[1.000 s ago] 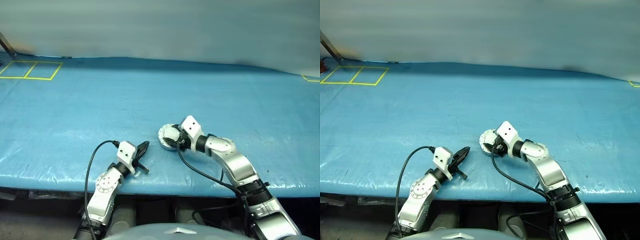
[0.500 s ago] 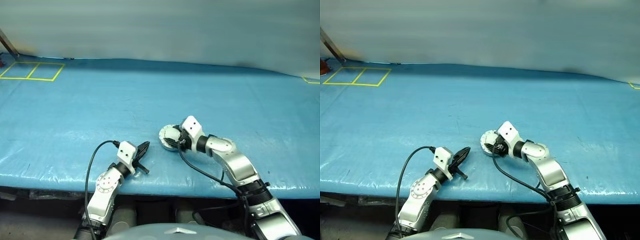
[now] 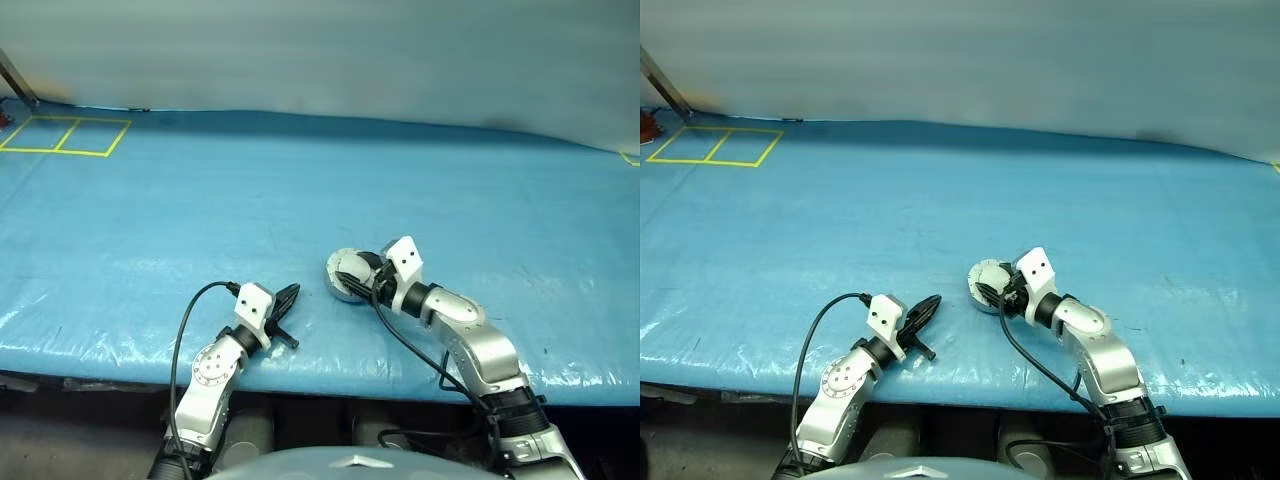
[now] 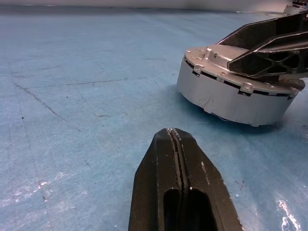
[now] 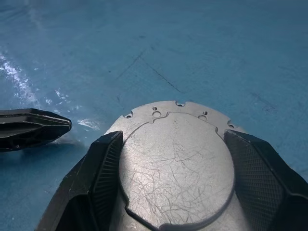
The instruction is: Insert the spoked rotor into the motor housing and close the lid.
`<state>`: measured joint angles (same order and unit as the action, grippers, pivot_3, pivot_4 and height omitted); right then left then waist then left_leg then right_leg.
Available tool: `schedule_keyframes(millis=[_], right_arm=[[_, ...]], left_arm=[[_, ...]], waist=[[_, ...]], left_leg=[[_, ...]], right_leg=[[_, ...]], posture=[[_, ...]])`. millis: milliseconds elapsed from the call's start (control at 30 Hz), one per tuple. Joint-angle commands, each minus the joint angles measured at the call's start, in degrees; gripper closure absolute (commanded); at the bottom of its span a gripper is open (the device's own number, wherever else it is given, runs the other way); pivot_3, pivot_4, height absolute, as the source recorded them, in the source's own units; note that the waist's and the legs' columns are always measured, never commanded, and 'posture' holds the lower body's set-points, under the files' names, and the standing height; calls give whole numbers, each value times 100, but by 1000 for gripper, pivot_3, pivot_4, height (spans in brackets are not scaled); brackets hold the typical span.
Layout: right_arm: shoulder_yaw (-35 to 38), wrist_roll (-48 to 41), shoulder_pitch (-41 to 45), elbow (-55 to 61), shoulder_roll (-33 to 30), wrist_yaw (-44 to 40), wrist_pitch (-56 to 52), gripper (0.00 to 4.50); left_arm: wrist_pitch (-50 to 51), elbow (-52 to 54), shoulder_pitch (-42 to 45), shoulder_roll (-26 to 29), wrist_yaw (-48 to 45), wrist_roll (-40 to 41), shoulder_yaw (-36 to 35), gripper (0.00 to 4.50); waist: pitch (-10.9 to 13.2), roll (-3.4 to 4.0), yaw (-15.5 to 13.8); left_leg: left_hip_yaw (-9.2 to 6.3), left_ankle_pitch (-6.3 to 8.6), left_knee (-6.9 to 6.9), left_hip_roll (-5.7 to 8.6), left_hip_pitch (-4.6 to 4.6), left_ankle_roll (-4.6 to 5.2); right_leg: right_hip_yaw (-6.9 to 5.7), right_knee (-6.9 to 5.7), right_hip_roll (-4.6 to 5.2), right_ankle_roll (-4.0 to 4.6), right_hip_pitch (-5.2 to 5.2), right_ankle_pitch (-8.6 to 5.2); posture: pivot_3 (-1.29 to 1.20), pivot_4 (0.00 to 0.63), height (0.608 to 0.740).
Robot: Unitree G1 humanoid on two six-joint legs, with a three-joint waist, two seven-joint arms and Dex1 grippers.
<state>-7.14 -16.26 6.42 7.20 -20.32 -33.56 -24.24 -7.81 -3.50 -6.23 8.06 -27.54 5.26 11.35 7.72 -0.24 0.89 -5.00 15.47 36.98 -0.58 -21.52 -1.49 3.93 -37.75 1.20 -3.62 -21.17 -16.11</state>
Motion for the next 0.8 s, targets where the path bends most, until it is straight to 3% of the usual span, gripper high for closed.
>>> schedule_keyframes(millis=[33, 500, 800], right_arm=[[70, -72, -209, -173, -65, 16, -489, 1464], [-300, 97, 21, 146, -198, -160, -613, 1464], [-732, 1096, 105, -818, -513, 241, -356, 1464]], left_arm=[[10, 243, 23, 1, -17, 36, 38, 4500], [70, 309, -10, 24, -37, 43, 61, 4500], [87, 339, -41, 14, -1, 33, 69, 4500]], waist=[[3, -1, -2], [60, -2, 47], [53, -12, 67]], left_leg=[[-3, 2, 0, 7, -6, 4], [-6, 8, -4, 15, -11, 13], [-5, 8, 1, 15, 2, 14]], right_leg=[[-3, 1, 7, 1, -3, 1], [-8, 4, 17, -5, -7, -7], [-9, 4, 18, -8, 4, -9]], posture=[[0, 150, 740], [0, 150, 740], [0, 150, 740]])
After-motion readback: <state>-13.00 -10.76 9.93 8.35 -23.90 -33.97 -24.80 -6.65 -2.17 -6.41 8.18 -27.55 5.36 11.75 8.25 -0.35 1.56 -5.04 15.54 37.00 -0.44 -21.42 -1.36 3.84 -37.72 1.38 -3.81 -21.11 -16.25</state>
